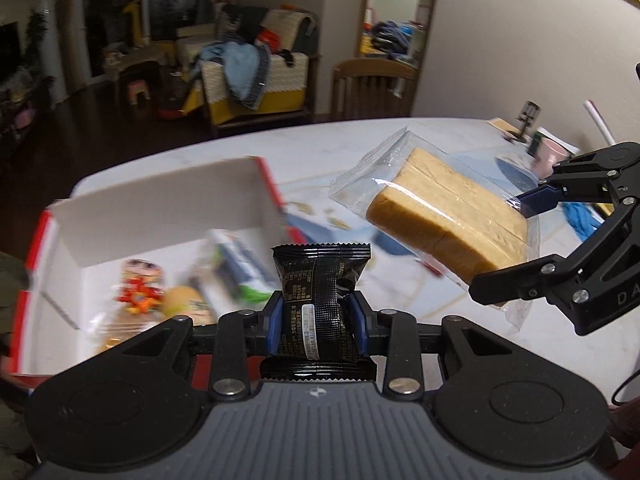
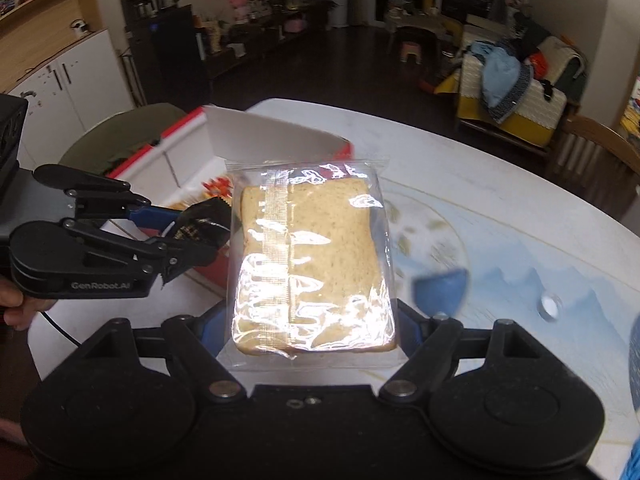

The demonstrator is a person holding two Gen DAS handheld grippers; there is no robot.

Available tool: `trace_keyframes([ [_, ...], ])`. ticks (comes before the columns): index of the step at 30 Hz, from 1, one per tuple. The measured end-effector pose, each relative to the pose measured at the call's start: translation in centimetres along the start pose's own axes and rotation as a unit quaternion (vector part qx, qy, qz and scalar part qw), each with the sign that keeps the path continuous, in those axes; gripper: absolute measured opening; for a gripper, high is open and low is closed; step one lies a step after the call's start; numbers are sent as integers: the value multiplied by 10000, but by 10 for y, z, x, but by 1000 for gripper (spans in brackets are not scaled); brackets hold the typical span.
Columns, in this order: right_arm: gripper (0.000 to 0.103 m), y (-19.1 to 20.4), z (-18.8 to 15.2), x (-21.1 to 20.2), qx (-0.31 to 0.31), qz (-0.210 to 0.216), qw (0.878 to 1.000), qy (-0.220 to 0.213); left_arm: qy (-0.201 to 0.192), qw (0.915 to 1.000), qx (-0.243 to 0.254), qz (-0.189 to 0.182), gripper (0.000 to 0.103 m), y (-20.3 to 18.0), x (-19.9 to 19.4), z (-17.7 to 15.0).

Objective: Organize objects
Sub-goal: 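Lift and carry the chocolate bar and bread pack over the red box with both tools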

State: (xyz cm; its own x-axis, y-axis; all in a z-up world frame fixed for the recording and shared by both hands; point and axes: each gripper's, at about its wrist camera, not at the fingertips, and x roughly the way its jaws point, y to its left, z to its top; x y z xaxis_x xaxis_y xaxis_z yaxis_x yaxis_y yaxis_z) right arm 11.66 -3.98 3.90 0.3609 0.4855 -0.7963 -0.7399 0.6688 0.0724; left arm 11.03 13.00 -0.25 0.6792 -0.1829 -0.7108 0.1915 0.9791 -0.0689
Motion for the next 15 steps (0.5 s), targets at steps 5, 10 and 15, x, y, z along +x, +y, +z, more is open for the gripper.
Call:
trace_keyframes([
  [5,80,25,27,24,-140,8,9999,27,-67,9995,-92,298,33,38,-7,2],
  [10,80,45,49,54,-226,-53,9996,130,22,9982,-85,592,33,73,-3,3],
  [15,80,63,66,85,-380,-256,9987,213,204,9964,-80,824,33,106,9,4],
])
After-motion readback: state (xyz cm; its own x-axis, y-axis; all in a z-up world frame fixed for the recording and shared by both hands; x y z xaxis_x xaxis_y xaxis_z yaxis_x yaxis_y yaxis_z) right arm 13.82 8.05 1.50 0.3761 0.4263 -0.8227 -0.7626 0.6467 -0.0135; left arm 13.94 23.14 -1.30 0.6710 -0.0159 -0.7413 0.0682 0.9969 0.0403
